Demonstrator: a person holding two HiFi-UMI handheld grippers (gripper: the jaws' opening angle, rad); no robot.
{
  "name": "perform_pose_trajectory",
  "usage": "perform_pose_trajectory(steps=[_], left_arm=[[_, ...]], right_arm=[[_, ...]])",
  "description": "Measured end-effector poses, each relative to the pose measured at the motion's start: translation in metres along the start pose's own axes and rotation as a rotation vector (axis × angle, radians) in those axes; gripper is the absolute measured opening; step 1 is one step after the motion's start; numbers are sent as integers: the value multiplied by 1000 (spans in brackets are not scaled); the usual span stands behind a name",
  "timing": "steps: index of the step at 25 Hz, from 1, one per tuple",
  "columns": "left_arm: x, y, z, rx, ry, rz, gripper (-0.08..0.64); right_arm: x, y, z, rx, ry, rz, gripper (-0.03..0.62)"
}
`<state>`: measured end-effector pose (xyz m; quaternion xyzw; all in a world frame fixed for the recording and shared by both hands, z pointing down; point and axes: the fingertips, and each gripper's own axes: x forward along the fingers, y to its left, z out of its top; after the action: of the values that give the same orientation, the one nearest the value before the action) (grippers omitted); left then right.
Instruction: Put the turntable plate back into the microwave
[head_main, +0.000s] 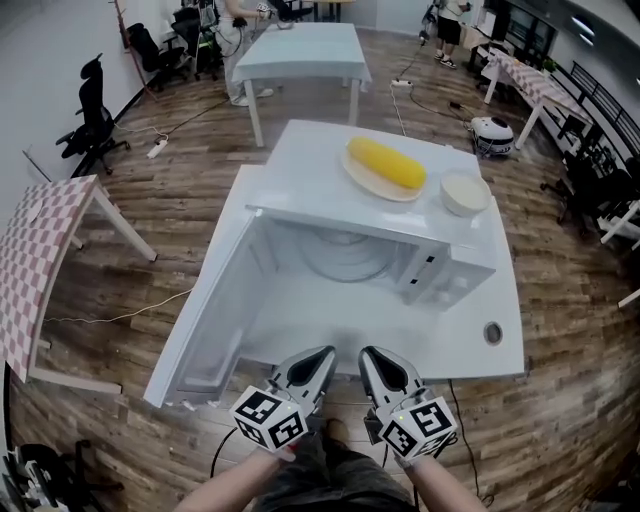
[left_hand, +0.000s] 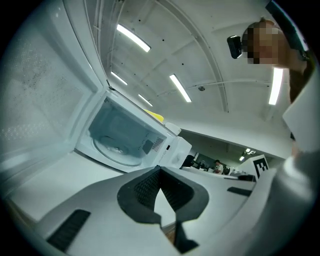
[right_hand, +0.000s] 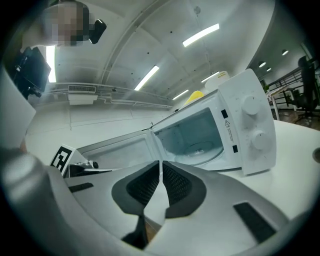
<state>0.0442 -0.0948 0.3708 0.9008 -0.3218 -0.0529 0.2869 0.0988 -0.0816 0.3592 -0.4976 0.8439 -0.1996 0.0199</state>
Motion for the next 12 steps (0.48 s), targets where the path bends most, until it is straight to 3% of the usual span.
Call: perform_pose_trajectory(steps=[3, 7, 12], left_arm=[[-8, -13, 0, -28, 4, -21, 12], [-17, -29, 0, 44, 20, -32, 12], [-31, -42, 6, 138, 3, 10, 12]], right_arm=[[-12, 6, 5, -24, -5, 2, 38], [-22, 21, 13, -74, -28, 4, 38], [-30, 46, 18, -100, -24, 51, 38]])
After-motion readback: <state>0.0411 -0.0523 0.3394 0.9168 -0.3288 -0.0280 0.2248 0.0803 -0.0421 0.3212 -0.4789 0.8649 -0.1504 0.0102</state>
